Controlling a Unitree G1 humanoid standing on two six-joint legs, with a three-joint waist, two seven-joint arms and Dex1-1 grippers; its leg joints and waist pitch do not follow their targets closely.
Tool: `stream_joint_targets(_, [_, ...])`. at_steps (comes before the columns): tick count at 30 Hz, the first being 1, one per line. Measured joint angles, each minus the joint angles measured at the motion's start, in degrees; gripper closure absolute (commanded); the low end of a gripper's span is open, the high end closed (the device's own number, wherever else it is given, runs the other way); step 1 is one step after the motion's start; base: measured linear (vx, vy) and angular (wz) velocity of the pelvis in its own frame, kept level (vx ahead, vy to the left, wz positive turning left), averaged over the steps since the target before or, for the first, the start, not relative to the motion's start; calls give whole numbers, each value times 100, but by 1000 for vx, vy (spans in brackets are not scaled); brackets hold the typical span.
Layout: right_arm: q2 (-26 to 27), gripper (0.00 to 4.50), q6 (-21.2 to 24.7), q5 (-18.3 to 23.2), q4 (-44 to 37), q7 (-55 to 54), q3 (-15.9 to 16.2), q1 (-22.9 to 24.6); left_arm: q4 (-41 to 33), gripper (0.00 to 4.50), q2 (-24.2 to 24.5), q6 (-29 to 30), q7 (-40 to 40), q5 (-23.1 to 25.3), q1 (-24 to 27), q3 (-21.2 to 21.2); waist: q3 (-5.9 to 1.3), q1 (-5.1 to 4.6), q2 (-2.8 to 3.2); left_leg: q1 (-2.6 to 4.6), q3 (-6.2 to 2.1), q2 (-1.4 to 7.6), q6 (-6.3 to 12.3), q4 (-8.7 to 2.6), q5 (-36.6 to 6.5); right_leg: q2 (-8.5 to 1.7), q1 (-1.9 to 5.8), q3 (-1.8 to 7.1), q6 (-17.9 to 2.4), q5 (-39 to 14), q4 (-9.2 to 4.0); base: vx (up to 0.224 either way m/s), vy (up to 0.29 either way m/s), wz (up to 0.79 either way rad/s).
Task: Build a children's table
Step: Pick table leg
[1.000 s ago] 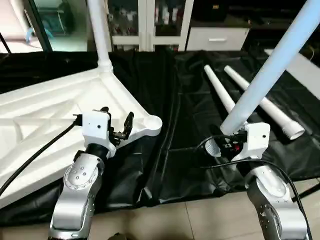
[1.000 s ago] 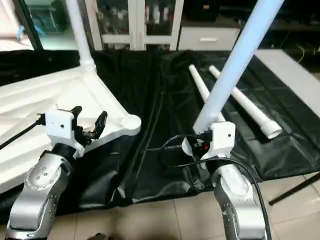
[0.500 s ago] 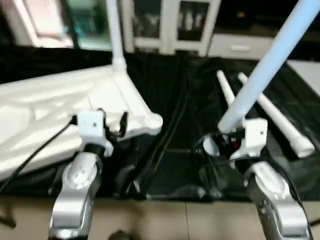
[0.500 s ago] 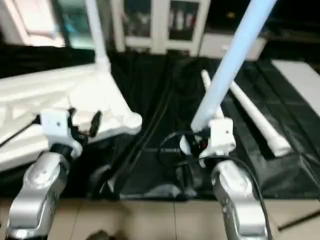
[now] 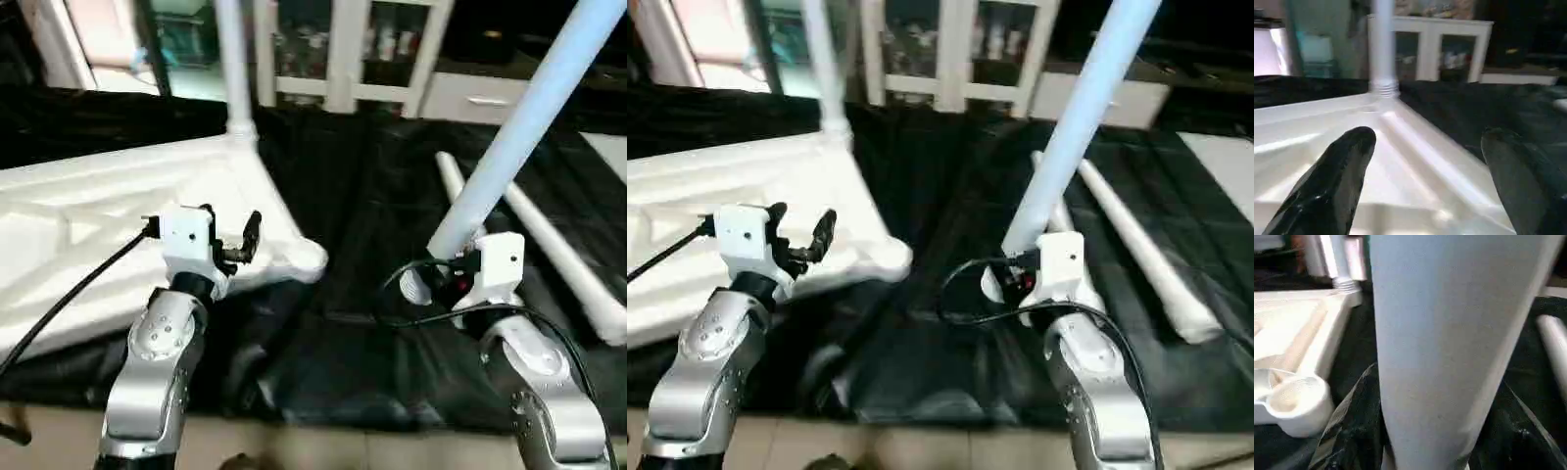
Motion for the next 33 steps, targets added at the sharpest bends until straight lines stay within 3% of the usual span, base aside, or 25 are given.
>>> stream_joint_targets(1, [-6, 264, 1, 3, -11, 34, 29, -6, -5, 53, 2, 0, 2, 0, -5, 55, -15, -71, -28, 31, -127, -86, 50, 8, -73, -101, -245, 120, 55, -29, 429, 211, 44, 22])
stream_joint_targets(2, [-23, 264, 4, -4, -10, 41, 33, -3, -7, 53, -18, -12, 2, -2, -12, 54, -36, -164, -54, 35, -296, -196, 98, 13, -106, -170, -415, 179, 165, -36, 508, 211, 44, 22])
stream_joint_targets(3, [-39, 264, 4, -7, -10, 62, 37, -5, -12, 53, -34, -28, 2, -1, -10, 47, -77, -286, -144, 33, -450, -336, 155, 17, -139, -269, -670, 349, 304, 21, 468, 154, -11, 33])
stream_joint_targets(4, [-31, 264, 8, -1, -10, 67, 35, -3, -12, 53, -26, -31, 2, 0, -11, 40, -109, -381, -225, 24, -541, -474, 222, 33, -178, -348, -820, 489, 398, 128, 269, 78, -49, 45])
stream_joint_targets(5, [-26, 264, 9, 4, -12, 63, 19, -9, -22, 53, -21, -36, 1, 0, -24, 31, -143, -455, -389, 45, -442, -571, 200, 89, -222, -451, -920, 660, 334, 383, -142, 78, -49, 45])
stream_joint_targets(6, [-41, 264, 18, 4, -1, 54, -10, -23, -21, 53, -19, -44, 1, 4, -26, 28, -135, -478, -479, 27, -339, -610, 179, 223, -299, -533, -941, 764, 314, 765, -55, 16, -64, 38])
stream_joint_targets(7, [-63, 264, 29, 1, 36, 27, -110, 33, 4, 53, -78, -39, -11, 4, -17, -69, -129, -410, -420, -60, -275, -546, 372, 494, -291, -503, -869, 767, 282, 712, -59, 65, -54, 9])
stream_joint_targets(8, [-91, 264, 31, -4, 75, 25, -134, 36, -1, 53, -69, -39, -29, 1, -13, -153, -123, -380, -424, -88, -233, -503, 365, 510, -194, -487, -810, 741, 252, 730, -104, 65, -54, 9])
stream_joint_targets(10, [-123, 264, 20, -7, 69, 43, -127, 28, -21, 53, 8, -48, -95, 0, -31, -175, -144, -393, -353, -62, -180, -319, -64, 186, -160, -371, -739, 609, 224, 758, -203, 28, -70, 5])
stream_joint_targets(11, [-121, 264, 12, -5, 69, 91, -102, 30, -25, 53, 66, -58, -162, -6, -15, -159, -136, -398, -338, -85, -176, -232, -218, 177, -157, -327, -724, 575, 212, 805, -277, 5, -71, 9])
stream_joint_targets(12, [-119, 264, 10, 2, 65, 157, -40, 30, -23, 53, 127, -61, -225, -5, 50, -119, -132, -395, -330, -103, -178, -197, -226, 177, -150, -305, -716, 564, 200, 858, -351, 0, 0, 0])
stream_joint_targets(15, [-91, 264, 9, 4, 65, 251, 113, 82, -21, 53, 221, -61, -395, -69, 168, -35, -106, -411, -294, -95, -142, -172, -199, 178, -131, -325, -668, 546, 138, 909, -464, 0, 0, 0])
stream_joint_targets(18, [-52, 264, 2, 10, 65, 257, 114, 96, -21, 53, 436, -61, -769, -204, 185, -121, -74, -412, -264, -58, 11, -91, -181, 178, -101, -348, -603, 553, 141, 910, -465, -76, 14, 11])
stream_joint_targets(22, [-45, 264, -46, 67, 61, 278, 98, 111, 60, 53, 930, -48, -1596, -399, 179, -378, -51, -413, -244, -62, 99, -37, -186, 177, -99, -349, -621, 572, 184, 883, -469, -34, -2, 4])
stream_joint_targets(23, [-46, 264, -54, 77, 61, 296, 90, 111, 142, 34, 1049, -38, -1866, -483, 143, -421, -51, -412, -244, -62, 120, -25, -187, 176, -97, -349, -622, 576, 184, 884, -464, 0, 0, 0])
stream_joint_targets(27, [-91, 264, -67, 295, 61, 537, -24, 85, 523, 18, 1673, 146, -3009, -747, -152, -561, -48, -412, -245, -73, 144, -6, -194, 162, -93, -345, -632, 577, 183, 884, -455, 0, 0, 0])
stream_joint_targets(33, [-501, 264, -66, 657, 63, 1141, -171, -212, 1625, 7, 2784, 75, -4572, -491, -813, -1191, -38, -414, -217, -75, 158, 7, -234, 138, -22, -342, -658, 577, 152, 933, -427, 0, 0, 0])
